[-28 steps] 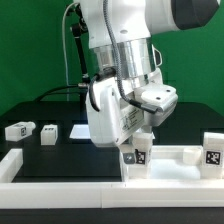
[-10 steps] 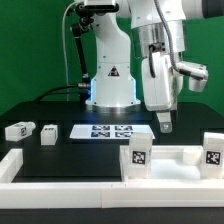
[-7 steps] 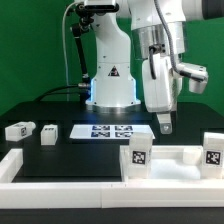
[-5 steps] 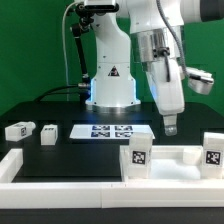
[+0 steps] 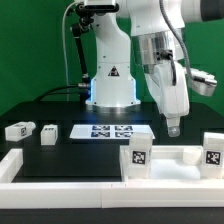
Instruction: Assemble square table
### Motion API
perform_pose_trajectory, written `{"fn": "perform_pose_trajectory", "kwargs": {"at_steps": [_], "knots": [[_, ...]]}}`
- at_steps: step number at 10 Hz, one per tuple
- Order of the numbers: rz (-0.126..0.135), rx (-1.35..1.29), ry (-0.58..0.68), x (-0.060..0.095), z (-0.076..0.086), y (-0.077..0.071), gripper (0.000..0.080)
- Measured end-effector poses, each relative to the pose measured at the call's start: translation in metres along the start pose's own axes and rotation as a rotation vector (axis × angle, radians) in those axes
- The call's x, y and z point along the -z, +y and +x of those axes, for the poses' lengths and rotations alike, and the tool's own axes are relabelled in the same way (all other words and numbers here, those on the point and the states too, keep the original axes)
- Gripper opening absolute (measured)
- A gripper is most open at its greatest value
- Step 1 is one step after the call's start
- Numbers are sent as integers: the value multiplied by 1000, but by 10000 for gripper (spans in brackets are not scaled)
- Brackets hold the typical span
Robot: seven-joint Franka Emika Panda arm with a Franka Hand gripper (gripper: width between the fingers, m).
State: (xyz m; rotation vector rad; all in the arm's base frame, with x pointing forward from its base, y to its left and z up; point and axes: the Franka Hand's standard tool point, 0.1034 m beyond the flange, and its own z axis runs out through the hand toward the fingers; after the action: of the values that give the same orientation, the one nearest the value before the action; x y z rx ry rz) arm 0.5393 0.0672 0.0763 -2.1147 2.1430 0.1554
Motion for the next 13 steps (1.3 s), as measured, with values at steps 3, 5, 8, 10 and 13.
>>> {"fn": "perform_pose_trajectory", "kwargs": {"at_steps": [3, 5, 8, 10, 13], "knots": [[69, 52, 90, -24, 13, 25, 649], [89, 61, 134, -46, 13, 35, 649], [67, 73, 142, -63, 10, 38, 649], [67, 74, 142, -63, 9, 38, 649], [67, 74, 142, -63, 9, 39, 375]]}}
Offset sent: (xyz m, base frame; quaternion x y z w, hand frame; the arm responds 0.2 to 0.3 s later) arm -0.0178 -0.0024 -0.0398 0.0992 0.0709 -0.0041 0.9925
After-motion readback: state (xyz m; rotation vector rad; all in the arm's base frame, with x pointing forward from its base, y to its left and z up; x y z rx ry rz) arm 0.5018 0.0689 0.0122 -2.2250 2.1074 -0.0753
